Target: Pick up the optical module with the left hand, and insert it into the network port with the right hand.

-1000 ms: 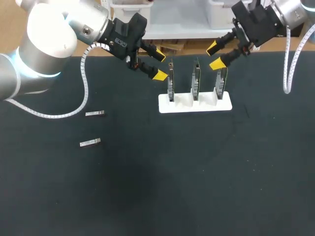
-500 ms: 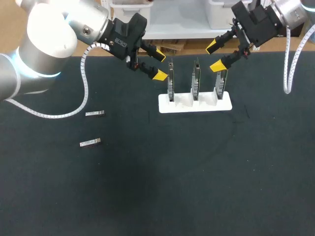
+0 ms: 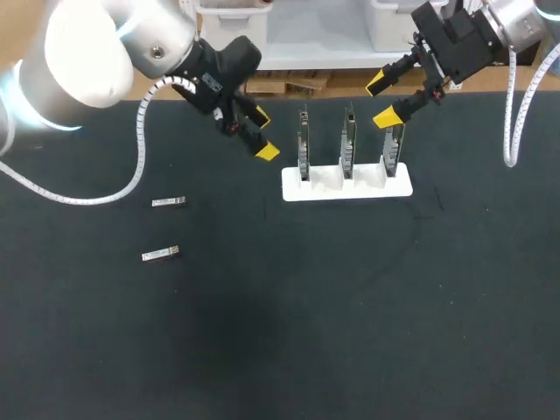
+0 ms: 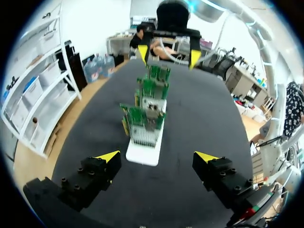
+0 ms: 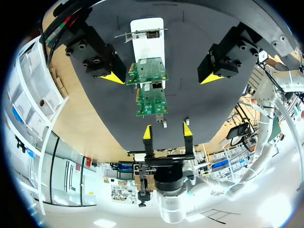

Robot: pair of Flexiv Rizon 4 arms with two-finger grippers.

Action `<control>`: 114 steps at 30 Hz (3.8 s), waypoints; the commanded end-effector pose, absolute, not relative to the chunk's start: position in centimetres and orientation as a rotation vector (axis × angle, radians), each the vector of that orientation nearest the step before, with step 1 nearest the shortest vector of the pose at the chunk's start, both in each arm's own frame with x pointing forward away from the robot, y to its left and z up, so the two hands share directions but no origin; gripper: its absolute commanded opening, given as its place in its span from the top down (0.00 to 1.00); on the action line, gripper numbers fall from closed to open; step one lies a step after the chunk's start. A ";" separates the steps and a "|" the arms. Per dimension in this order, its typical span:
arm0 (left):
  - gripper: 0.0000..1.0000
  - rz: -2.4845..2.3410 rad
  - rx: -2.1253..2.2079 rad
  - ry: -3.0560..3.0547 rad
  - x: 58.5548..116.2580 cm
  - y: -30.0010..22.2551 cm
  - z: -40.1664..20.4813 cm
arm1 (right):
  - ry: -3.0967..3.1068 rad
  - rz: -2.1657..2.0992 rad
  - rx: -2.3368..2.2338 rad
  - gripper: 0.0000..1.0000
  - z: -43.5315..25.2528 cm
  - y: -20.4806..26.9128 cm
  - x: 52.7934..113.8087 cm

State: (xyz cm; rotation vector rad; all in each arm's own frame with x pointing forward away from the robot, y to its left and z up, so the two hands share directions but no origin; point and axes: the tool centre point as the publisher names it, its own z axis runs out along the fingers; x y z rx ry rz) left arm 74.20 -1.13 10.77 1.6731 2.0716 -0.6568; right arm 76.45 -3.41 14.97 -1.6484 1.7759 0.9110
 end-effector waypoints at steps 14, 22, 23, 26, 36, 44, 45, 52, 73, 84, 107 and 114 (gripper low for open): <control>0.00 -0.344 1.889 2.418 69.8 5.6 9.3 | 1.778 0.906 -1.646 0.00 15.0 -3.4 76.3; 0.00 -0.219 2.011 2.477 69.2 8.3 8.5 | 1.778 0.906 -1.646 0.00 15.0 -3.4 76.3; 0.00 -0.212 2.011 2.491 69.2 8.6 8.4 | 1.778 0.906 -1.646 0.00 15.0 -3.4 76.3; 0.00 -0.209 2.004 2.500 69.2 9.3 8.4 | 1.778 0.906 -1.646 0.00 15.0 -3.4 76.3; 0.00 -0.221 1.969 2.502 69.4 9.5 8.6 | 1.778 0.906 -1.646 0.00 15.0 -3.4 76.3; 0.00 -0.221 1.969 2.502 69.4 9.5 8.6 | 1.778 0.906 -1.646 0.00 15.0 -3.4 76.3; 0.00 -0.221 1.969 2.502 69.4 9.5 8.6 | 1.778 0.906 -1.646 0.00 15.0 -3.4 76.3; 0.00 -0.067 2.049 2.356 69.9 8.5 8.6 | 1.778 0.906 -1.646 0.00 15.0 -3.4 76.3; 0.00 0.092 1.998 2.362 69.2 15.6 5.0 | 1.778 0.906 -1.646 0.00 15.0 -3.4 76.3; 0.00 0.062 2.054 2.360 70.2 17.3 3.5 | 1.778 0.906 -1.646 0.00 15.0 -3.4 76.3; 0.00 0.043 2.017 2.457 72.4 17.3 0.6 | 1.778 0.906 -1.646 0.00 15.0 -3.4 76.3; 0.00 0.038 1.947 2.504 71.6 18.0 -0.1 | 1.778 0.906 -1.646 0.00 15.0 -3.4 76.3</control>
